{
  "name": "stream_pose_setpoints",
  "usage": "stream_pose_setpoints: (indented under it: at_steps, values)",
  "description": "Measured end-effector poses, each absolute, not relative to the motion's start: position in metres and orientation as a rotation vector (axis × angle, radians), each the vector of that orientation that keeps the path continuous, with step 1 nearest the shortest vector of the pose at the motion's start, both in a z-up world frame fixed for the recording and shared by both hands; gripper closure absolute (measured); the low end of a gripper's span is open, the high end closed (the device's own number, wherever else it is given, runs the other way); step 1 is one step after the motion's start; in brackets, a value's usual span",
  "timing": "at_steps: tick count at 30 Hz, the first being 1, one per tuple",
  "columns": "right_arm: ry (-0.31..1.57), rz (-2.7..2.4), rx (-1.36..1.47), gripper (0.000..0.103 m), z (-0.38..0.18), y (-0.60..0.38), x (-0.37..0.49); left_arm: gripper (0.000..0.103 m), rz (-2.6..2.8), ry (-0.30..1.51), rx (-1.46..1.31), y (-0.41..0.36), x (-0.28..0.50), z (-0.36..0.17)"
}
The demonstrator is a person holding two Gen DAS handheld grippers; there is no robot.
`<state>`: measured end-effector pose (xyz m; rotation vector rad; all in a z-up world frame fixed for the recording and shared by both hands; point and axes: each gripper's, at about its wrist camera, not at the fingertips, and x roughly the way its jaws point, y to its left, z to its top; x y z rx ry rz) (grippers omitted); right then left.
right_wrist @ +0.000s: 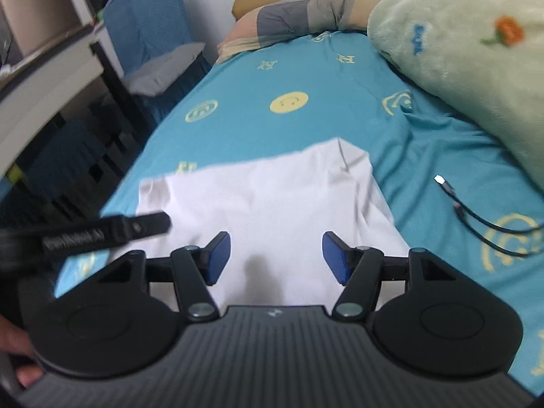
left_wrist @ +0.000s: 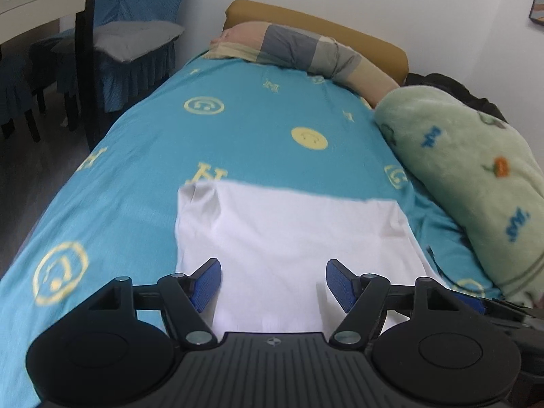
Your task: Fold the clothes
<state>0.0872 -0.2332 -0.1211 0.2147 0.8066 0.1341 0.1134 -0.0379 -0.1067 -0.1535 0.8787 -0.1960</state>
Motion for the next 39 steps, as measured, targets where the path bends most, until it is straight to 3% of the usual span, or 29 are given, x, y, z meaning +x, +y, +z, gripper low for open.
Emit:
stream_pose_setpoints:
  at_steps: [7,14,17,22,25,28,31,32,35,39]
  values:
    - [0.901,0.086,0.317,0.04,-0.143,-0.244,0.083,0.032,-0.143,0.974,-0.111,-0.039,0.107,-0.125]
    - [0.859,0.115,0.636,0.038,-0.13,-0.272,0.056,0.028,-0.219,0.977,-0.43,-0.001,0.077,-0.095]
    - [0.879,0.161,0.841,0.02,-0.134,-0.283,0.044,0.026,-0.26,0.994,-0.548,0.008,0.063,-0.093]
    - [0.923,0.157,1.059,0.021,-0.153,-0.291,0.033,0.026,-0.23,1.086,-0.658,0.012,0.066,-0.119]
    - [0.931,0.097,1.138,0.021,-0.171,-0.296,0.041,0.032,-0.162,1.135,-0.793,0.022,0.08,-0.146]
    - [0.934,0.033,1.211,0.022,-0.189,-0.3,0.049,0.048,-0.062,1.111,-0.906,0.036,0.09,-0.161]
    - [0.927,-0.028,1.246,0.043,-0.2,-0.302,0.059,0.057,-0.026,1.09,-0.959,0.041,0.094,-0.166]
    - [0.92,-0.039,1.232,0.057,-0.199,-0.302,0.06,0.062,-0.023,1.083,-0.96,0.041,0.094,-0.166]
    - [0.882,-0.023,1.167,0.078,-0.189,-0.297,0.06,0.076,-0.033,1.04,-0.966,0.041,0.09,-0.157]
    - [0.812,0.019,1.12,0.086,-0.169,-0.294,0.053,0.083,-0.066,0.976,-0.98,0.043,0.081,-0.137]
